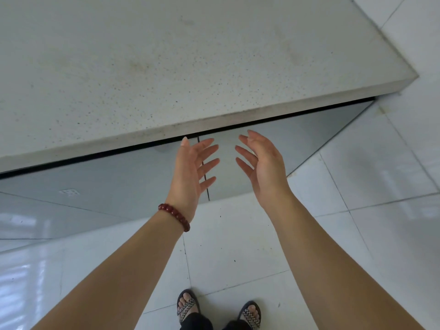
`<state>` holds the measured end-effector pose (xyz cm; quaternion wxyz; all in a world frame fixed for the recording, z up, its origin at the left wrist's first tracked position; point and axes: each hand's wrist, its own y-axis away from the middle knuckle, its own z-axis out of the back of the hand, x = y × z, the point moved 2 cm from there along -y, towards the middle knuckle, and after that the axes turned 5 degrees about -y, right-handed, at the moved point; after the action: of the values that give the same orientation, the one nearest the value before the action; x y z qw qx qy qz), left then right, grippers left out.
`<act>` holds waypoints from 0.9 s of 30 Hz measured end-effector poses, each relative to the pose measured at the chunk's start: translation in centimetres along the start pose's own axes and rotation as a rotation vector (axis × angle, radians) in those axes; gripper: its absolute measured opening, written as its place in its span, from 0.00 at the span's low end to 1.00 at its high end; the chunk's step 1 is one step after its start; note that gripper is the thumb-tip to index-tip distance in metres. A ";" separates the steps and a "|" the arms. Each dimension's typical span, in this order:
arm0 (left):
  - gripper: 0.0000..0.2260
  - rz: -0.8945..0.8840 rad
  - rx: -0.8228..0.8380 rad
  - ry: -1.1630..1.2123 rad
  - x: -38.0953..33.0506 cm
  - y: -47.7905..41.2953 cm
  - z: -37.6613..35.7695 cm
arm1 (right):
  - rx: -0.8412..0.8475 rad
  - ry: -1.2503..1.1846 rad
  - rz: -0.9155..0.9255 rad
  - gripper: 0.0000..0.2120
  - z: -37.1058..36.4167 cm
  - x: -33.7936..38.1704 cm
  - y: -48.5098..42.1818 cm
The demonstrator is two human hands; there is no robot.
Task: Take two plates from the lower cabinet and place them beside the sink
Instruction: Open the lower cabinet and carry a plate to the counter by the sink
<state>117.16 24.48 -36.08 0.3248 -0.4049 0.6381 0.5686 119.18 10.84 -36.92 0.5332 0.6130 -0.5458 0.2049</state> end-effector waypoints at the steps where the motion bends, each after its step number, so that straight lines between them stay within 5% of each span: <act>1: 0.28 -0.001 0.001 -0.002 -0.1 -0.2 0.2 | 0.002 -0.015 -0.007 0.09 -0.3 -0.1 -0.3; 27: 0.30 0.062 -0.049 -0.050 -1.3 1.0 2.9 | 0.021 -0.468 -0.165 0.20 -3.0 0.2 -0.2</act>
<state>116.69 27.60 -34.93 0.3128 -0.3784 0.6281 0.6037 120.43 13.34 -35.86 0.4010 0.6917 -0.6004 0.0186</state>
